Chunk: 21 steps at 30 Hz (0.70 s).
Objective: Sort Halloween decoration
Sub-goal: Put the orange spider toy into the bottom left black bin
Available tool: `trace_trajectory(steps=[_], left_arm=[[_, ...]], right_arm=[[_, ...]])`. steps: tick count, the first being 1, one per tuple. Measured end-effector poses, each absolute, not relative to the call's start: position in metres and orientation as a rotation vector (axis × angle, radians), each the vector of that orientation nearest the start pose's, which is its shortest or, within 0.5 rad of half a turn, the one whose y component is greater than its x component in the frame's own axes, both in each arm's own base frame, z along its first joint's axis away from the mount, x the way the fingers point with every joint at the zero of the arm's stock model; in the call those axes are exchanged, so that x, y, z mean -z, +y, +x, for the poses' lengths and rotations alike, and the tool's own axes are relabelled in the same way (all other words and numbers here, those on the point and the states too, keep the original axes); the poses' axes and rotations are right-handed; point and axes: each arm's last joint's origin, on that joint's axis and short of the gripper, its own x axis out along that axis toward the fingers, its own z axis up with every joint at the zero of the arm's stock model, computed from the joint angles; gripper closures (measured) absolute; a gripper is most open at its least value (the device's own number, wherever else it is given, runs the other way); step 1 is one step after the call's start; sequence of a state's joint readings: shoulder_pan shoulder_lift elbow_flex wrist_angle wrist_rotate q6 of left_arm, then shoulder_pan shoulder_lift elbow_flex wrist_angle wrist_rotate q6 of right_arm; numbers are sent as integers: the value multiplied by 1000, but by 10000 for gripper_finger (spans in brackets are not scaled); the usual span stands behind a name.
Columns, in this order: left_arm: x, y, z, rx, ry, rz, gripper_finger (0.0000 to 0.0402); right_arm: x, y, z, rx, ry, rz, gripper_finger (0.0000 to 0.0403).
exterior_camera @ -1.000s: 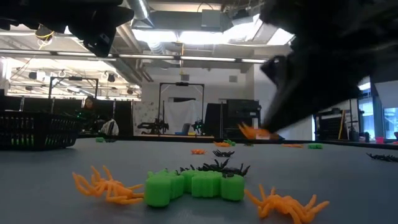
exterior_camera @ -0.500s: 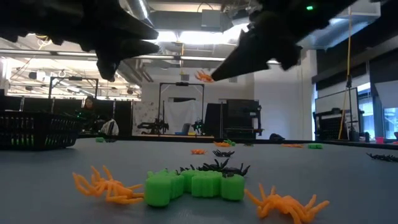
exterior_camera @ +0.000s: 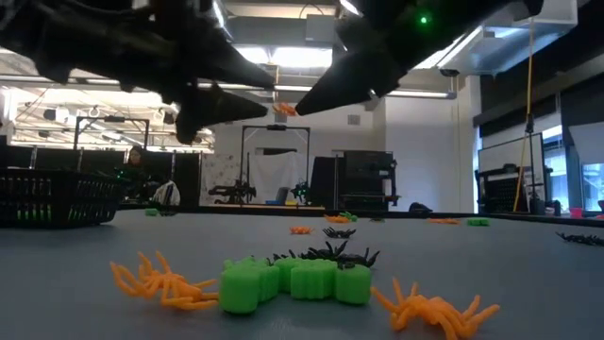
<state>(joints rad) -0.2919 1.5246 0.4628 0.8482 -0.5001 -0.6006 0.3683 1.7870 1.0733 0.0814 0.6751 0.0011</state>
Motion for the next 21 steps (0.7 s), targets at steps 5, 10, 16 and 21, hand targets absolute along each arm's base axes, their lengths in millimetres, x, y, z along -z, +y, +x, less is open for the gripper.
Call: trace_trajectory(steps=[5, 10, 16, 21], left_arm=[[-163, -65, 282, -209, 148, -521, 210], [-157, -61, 292, -215, 168, -523, 211], [-155, -60, 293, -222, 177, -519, 231], [-155, -60, 293, -220, 182, -496, 306]], right_arm=[[-193, 112, 358, 301, 548, -307, 402], [-195, 112, 359, 301, 533, -300, 402], [-194, 112, 359, 301, 537, -303, 402], [-194, 112, 359, 302, 537, -304, 402]])
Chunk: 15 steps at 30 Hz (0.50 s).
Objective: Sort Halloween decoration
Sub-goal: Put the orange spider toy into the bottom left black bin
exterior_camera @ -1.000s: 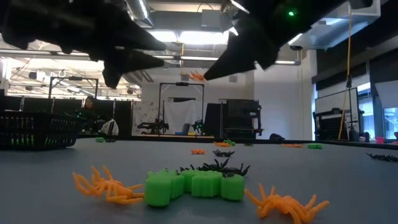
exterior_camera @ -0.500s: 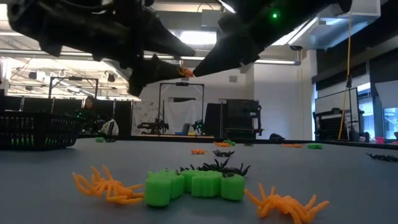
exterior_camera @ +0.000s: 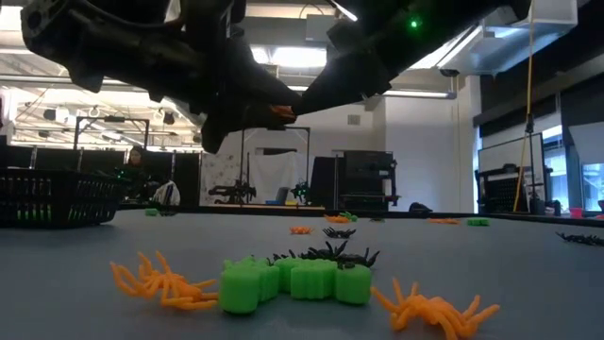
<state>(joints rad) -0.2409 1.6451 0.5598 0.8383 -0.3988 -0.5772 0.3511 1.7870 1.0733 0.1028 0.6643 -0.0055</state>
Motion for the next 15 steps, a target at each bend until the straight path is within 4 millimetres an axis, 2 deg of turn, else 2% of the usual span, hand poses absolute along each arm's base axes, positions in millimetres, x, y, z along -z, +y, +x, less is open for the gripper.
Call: trace_trajectory(steps=[4, 8, 12, 15], left_arm=[[-155, -61, 292, -209, 194, -437, 379], [-153, -61, 292, -198, 222, -372, 393], [-147, -59, 288, -232, 308, -329, 398], [-151, -60, 280, -202, 396, -291, 399]], right_arm=[[-194, 112, 359, 303, 538, -304, 402], [-194, 113, 359, 268, 548, -327, 381], [-193, 113, 358, 240, 564, -344, 315], [-192, 114, 357, 283, 567, -360, 254]])
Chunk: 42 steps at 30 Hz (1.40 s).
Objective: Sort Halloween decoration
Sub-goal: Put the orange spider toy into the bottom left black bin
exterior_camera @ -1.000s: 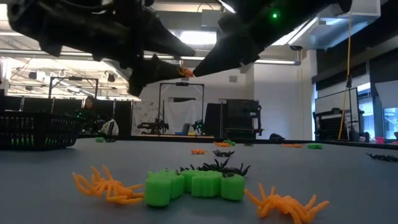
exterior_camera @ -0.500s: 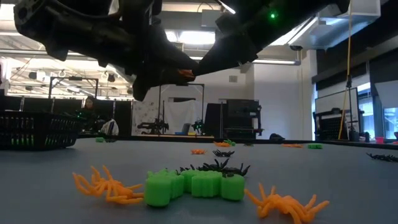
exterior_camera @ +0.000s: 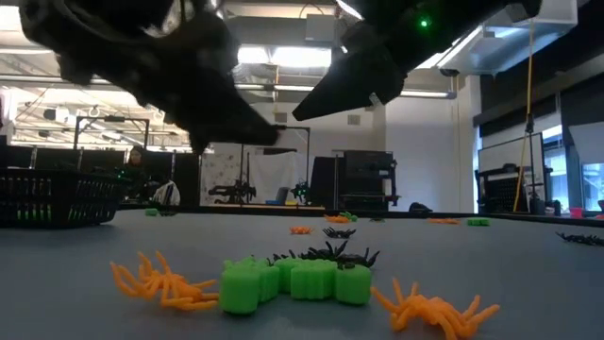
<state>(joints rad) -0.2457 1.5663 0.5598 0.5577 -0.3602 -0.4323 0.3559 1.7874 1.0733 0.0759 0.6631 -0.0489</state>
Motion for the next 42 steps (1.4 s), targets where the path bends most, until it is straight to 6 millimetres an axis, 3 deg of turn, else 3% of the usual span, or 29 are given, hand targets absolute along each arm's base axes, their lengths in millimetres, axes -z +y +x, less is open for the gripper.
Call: trace_trajectory(steps=[6, 12, 16, 20, 26, 31, 37, 42], left_arm=[[-188, -72, 236, -140, 533, -230, 401], [-219, -105, 181, 21, 562, -338, 401], [-217, -135, 153, 122, 633, -407, 401], [-200, -164, 135, 142, 731, -462, 401], [-193, -194, 130, 45, 914, -452, 401], [-193, -204, 135, -65, 984, -409, 395], [-186, -207, 137, -75, 1009, -395, 331], [-193, -202, 139, -77, 962, -393, 280]], right_arm=[[-192, 112, 357, 312, 562, -337, 174], [-192, 112, 357, 316, 557, -313, 160], [-192, 112, 357, 317, 563, -314, 160], [-191, 112, 356, 317, 571, -319, 159], [-191, 112, 356, 321, 573, -308, 159], [-191, 112, 356, 321, 572, -307, 159], [-191, 112, 356, 321, 572, -307, 159], [-191, 114, 355, 297, 576, -303, 159]])
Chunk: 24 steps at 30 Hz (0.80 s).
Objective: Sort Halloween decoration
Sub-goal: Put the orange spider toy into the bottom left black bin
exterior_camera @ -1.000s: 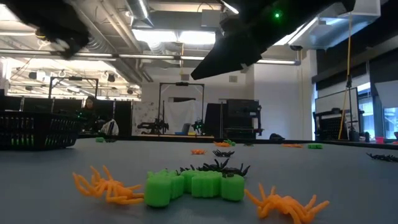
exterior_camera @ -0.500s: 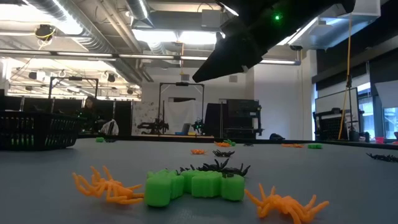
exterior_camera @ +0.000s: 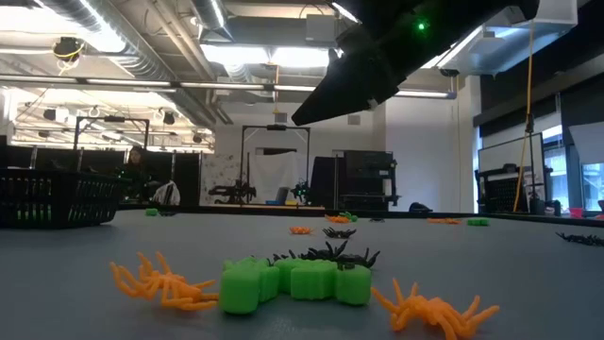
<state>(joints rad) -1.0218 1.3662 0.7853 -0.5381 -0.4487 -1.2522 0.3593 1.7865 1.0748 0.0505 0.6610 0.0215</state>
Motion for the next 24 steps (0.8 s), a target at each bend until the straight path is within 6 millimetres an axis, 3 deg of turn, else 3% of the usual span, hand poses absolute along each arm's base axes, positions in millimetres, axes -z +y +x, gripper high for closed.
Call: trace_trajectory(steps=[3, 7, 10, 15, 19, 24], left_arm=[[-203, -197, 140, -70, 891, -377, 275], [-219, -192, 145, -87, 624, -192, 280], [-227, -191, 153, -63, 530, -97, 285], [-214, -180, 174, 48, 432, -65, 292], [-200, -159, 189, 178, 319, -124, 298], [-193, -131, 199, 161, 173, -161, 305]], right_arm=[[-197, 120, 356, 228, 566, -278, 159], [-201, 134, 356, 21, 573, -220, 159], [-197, 142, 355, -137, 599, -161, 159], [-177, 149, 357, -205, 672, -102, 159], [-157, 155, 359, -246, 733, -72, 159], [-144, 166, 356, -304, 776, -36, 159]])
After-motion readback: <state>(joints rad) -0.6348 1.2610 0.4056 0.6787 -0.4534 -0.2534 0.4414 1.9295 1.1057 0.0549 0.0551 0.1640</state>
